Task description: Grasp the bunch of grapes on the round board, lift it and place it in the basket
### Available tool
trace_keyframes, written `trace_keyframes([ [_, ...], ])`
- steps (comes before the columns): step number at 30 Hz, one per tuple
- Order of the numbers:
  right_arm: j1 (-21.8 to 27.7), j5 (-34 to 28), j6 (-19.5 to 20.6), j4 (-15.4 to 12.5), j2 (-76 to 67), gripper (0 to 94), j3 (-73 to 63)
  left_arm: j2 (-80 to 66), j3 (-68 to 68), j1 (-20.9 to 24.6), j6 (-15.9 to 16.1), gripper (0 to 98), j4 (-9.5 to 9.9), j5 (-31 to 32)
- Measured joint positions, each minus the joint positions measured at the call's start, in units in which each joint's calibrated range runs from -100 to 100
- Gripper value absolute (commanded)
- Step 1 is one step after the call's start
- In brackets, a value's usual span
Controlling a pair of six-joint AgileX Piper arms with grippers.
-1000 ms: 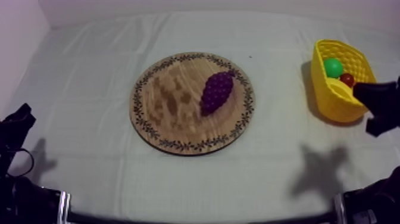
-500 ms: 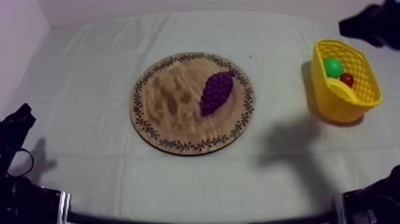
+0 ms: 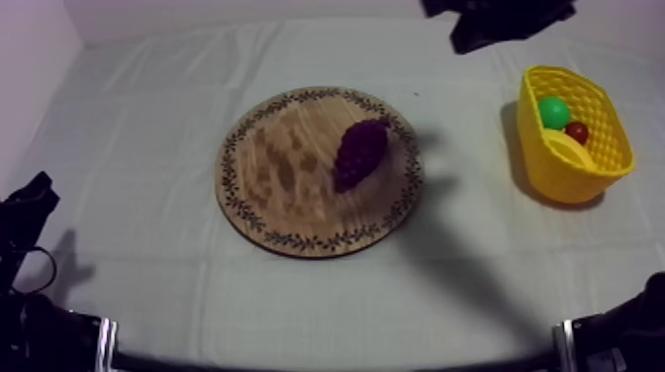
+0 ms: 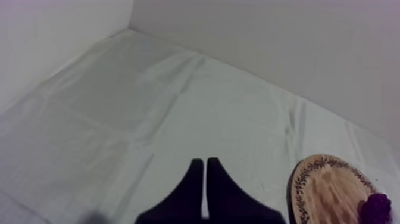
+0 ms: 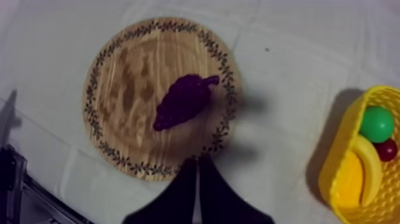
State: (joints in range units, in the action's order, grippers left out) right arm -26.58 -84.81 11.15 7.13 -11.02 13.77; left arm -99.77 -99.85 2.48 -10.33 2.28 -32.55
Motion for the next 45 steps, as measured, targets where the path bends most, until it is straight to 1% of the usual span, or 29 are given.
trace_keyframes([
  [4,-0.64,-0.68,1.55,-0.57,7.26,0.4,-2.31,0.0,0.0,0.0,0.0,0.0,0.0,0.0],
  [10,0.91,-2.46,3.5,-1.91,15.15,0.4,-7.13,0.0,0.0,0.0,0.0,0.0,0.0,0.0],
  [14,1.44,-2.88,4.84,-1.99,18.25,0.4,-10.6,0.0,0.0,0.0,0.0,0.0,0.0,0.0],
  [18,1.6,-4.16,7.67,-2.17,20.01,0.4,-14.17,0.0,0.0,0.0,0.0,0.0,0.0,0.0],
  [21,1.91,-4.96,9.87,-2.98,21.01,0.4,-16.47,0.0,0.0,0.0,0.0,0.0,0.0,0.0],
  [29,1.97,-9.55,16.64,-4.93,22.37,0.9,-20.94,0.0,0.0,0.0,0.0,0.0,0.0,0.0],
  [31,1.97,-10.4,17.85,-5.62,22.58,3.7,-21.59,0.0,0.0,0.0,0.0,0.0,0.0,0.0],
  [35,1.84,-11.96,19.02,-7.13,22.66,15.4,-22.45,0.0,0.0,0.0,0.0,0.0,0.0,0.0],
  [36,1.85,-11.96,19.02,-7.13,22.66,18.4,-22.45,0.0,0.0,0.0,0.0,0.0,0.0,0.0],
  [38,1.71,-12.12,18.47,-7.13,22.6,24.6,-22.38,0.0,0.0,0.0,0.0,0.0,0.0,0.0],
  [41,1.68,-12.62,17.25,-7.9,22.6,34.0,-21.92,0.0,0.0,0.0,0.0,0.0,0.0,0.0],
  [45,1.63,-12.65,15.65,-8.58,22.88,43.9,-21.92,0.0,0.0,0.0,0.0,0.0,0.0,0.0],
])
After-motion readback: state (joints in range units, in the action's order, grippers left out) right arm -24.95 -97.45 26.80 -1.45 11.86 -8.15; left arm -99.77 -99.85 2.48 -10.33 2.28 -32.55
